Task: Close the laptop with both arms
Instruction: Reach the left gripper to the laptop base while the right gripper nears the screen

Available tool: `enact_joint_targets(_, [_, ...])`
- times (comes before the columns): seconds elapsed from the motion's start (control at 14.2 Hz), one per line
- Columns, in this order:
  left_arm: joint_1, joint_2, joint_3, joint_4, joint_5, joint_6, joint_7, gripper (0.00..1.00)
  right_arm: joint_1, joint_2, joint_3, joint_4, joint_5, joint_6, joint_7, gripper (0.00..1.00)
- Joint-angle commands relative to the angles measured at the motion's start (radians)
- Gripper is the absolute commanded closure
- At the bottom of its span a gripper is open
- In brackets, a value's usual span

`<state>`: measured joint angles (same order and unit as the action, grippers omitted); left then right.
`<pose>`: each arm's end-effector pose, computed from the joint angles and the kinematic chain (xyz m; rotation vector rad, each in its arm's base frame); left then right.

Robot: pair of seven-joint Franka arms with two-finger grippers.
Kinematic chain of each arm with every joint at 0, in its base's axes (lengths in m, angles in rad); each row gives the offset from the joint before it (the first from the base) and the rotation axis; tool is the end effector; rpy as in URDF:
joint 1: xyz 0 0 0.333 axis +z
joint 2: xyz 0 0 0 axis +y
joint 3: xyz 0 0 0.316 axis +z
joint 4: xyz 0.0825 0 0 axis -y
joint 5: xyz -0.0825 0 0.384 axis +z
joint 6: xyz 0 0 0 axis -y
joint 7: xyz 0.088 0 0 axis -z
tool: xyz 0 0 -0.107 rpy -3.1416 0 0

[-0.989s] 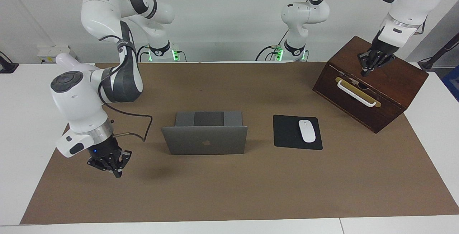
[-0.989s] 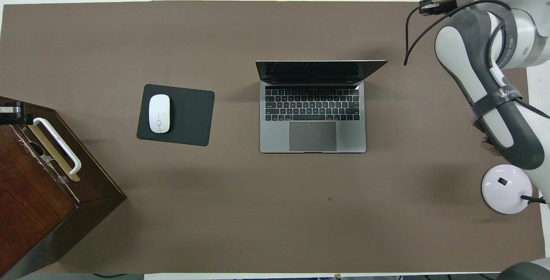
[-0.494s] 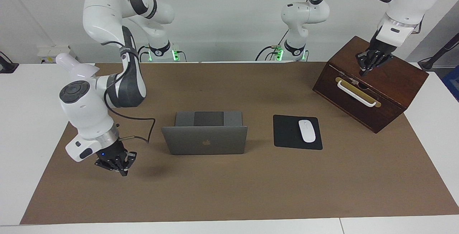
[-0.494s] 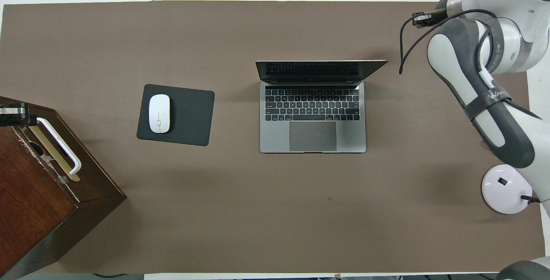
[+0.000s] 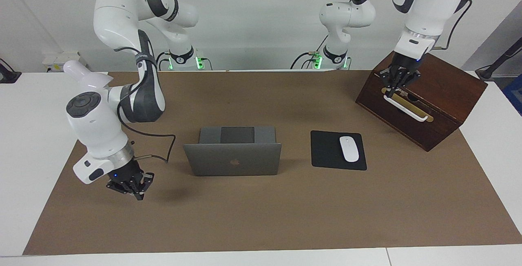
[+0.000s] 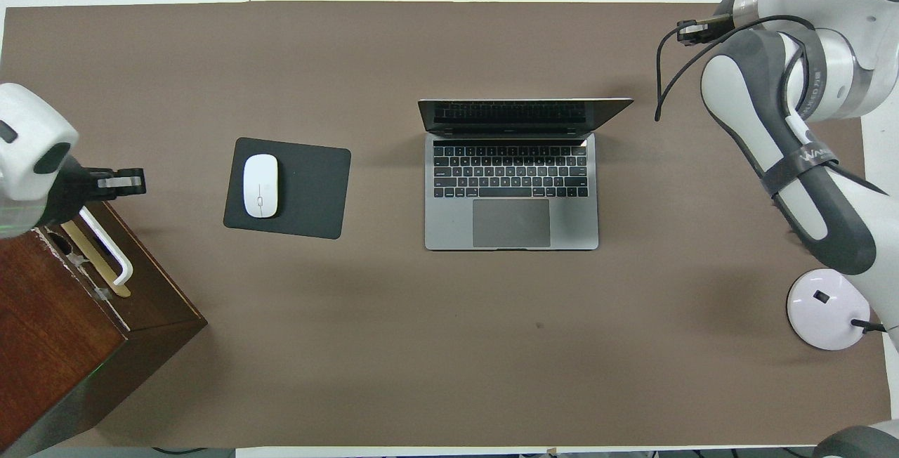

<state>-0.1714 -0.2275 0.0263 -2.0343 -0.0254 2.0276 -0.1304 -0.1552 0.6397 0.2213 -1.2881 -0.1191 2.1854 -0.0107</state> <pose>0.5056 -0.0743 0.5647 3.0640 -0.0093 0.3300 0.7552 0.0034 0.4072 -3.0846 -0.1106 -0.4221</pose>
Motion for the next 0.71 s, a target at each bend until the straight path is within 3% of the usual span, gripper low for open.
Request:
enact_joint_targets(0.0, [-0.071, -0.082, 0.012, -0.133, -0.002, 0.138, -0.049, 1.00, -0.012, -0.015, 0.009, -0.028, -0.027, 0.025, -0.022, 1.00])
enact_joint_targets(0.35, [-0.183, -0.157, 0.012, -0.357, -0.002, 0.483, -0.156, 1.00, 0.006, -0.043, 0.007, -0.014, -0.025, -0.004, -0.011, 1.00])
enact_joint_targets(0.64, [-0.269, -0.158, 0.012, -0.470, -0.002, 0.686, -0.193, 1.00, 0.038, -0.041, 0.006, -0.007, -0.028, -0.069, 0.076, 1.00])
